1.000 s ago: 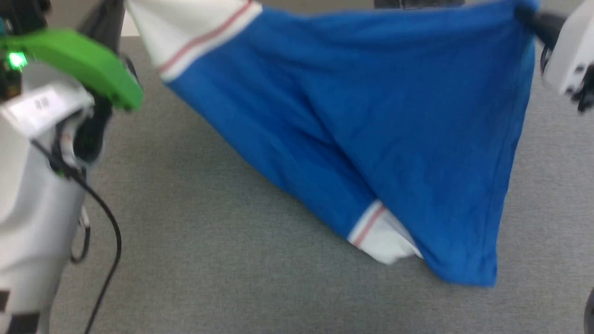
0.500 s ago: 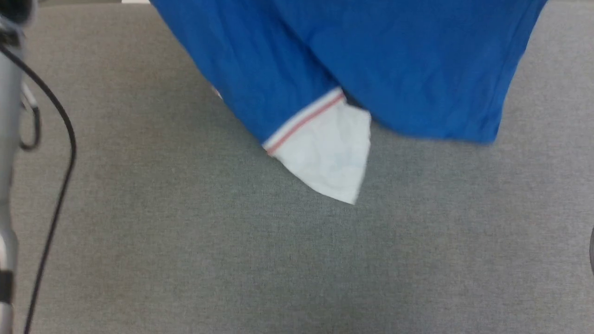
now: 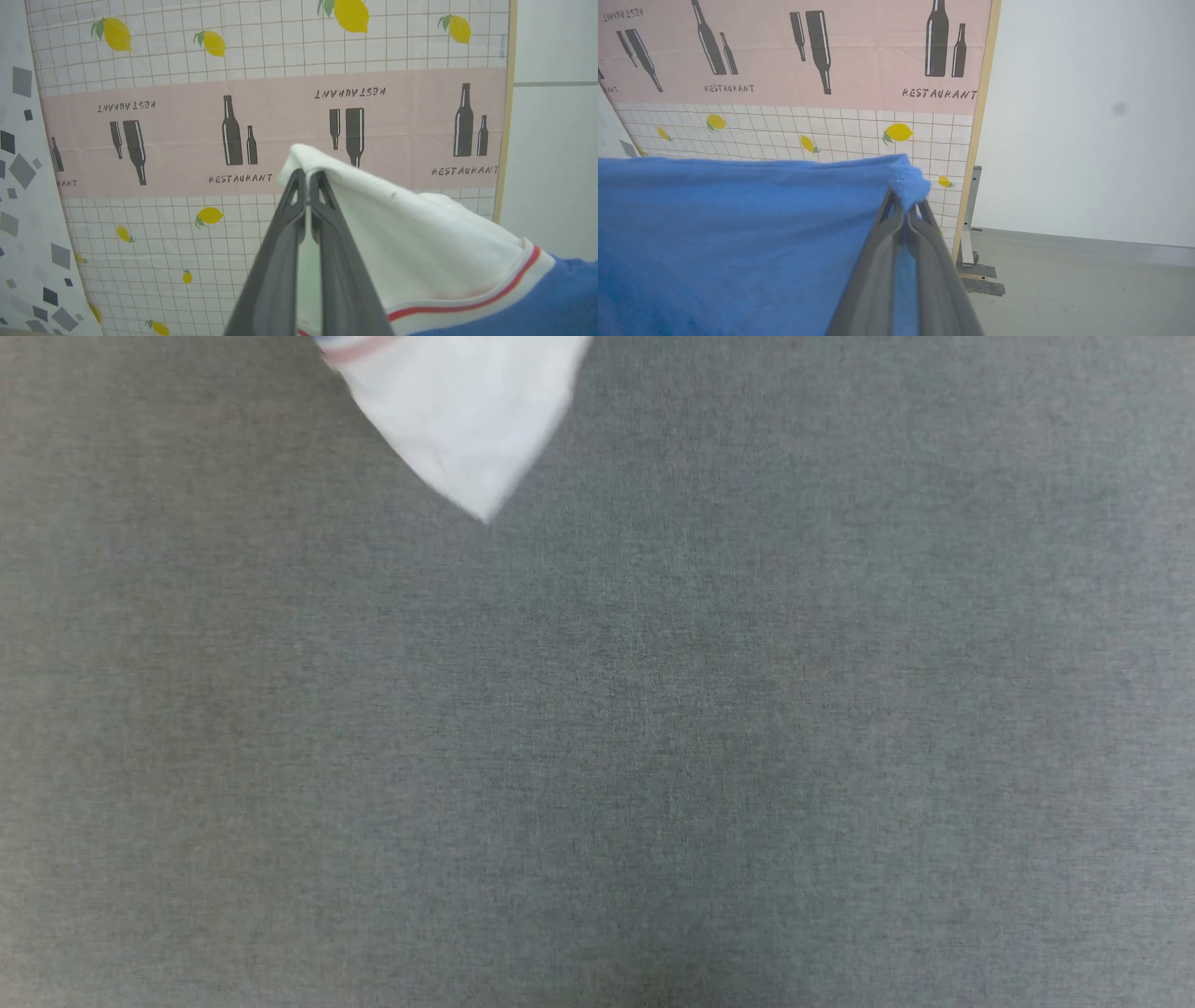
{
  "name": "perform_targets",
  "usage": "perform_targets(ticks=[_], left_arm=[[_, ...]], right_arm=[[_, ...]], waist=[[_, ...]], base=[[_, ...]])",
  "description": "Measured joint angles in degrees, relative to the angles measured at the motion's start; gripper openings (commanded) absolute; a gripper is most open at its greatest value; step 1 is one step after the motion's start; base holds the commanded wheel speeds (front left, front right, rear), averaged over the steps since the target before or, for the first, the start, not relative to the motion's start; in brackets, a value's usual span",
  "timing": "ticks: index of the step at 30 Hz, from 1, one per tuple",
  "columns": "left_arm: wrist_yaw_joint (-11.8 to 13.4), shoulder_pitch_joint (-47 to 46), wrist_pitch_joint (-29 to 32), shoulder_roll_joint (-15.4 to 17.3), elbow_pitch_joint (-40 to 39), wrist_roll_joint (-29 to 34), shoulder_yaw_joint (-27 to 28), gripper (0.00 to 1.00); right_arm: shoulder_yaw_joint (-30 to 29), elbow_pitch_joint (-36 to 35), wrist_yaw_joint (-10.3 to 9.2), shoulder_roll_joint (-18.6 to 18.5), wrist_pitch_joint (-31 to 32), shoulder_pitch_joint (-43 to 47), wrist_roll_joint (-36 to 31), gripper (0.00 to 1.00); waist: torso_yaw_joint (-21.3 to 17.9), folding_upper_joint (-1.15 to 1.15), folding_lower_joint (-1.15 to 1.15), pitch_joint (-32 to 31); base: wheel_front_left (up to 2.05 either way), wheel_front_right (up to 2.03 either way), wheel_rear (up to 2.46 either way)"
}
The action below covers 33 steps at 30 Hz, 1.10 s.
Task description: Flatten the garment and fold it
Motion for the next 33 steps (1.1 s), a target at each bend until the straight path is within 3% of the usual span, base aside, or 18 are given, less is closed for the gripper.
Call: perform_targets(ticks=[5, 16, 28, 33], left_arm=[[0.14, -3.54, -4.13, -1.15, 2.37, 0.67, -0.15, 0.00], [-2.40, -1.96, -9.92, -2.15, 9.53, 0.29, -1.31, 0.00], [-6.13, 11.89, -14.88, -5.46, 14.77, -1.43, -2.79, 0.00], [-6.90, 22.89, -15.73, -5.99, 14.37, -2.02, -2.93, 0.00]], right_arm=[[-0.04, 2.16, 0.00, 0.18, -1.92, -1.52, -0.38, 0.00], [1.08, 5.73, 0.00, -0.51, -3.22, -0.14, 2.48, 0.00], [6.67, 8.35, 0.00, -1.98, -8.22, 16.71, 12.55, 0.00], [9.67, 8.87, -0.01, -2.65, -10.82, 28.00, 17.96, 0.00]], waist=[[0.04, 0.00, 0.00, 2.06], [0.79, 0.00, 0.00, 4.28], [1.25, 0.00, -0.01, -0.08], [1.27, 0.00, -0.01, -4.19]], base=[[0.00, 0.00, 0.00], [0.00, 0.00, 0.00], [0.00, 0.00, 0.00], [0.00, 0.00, 0.00]])
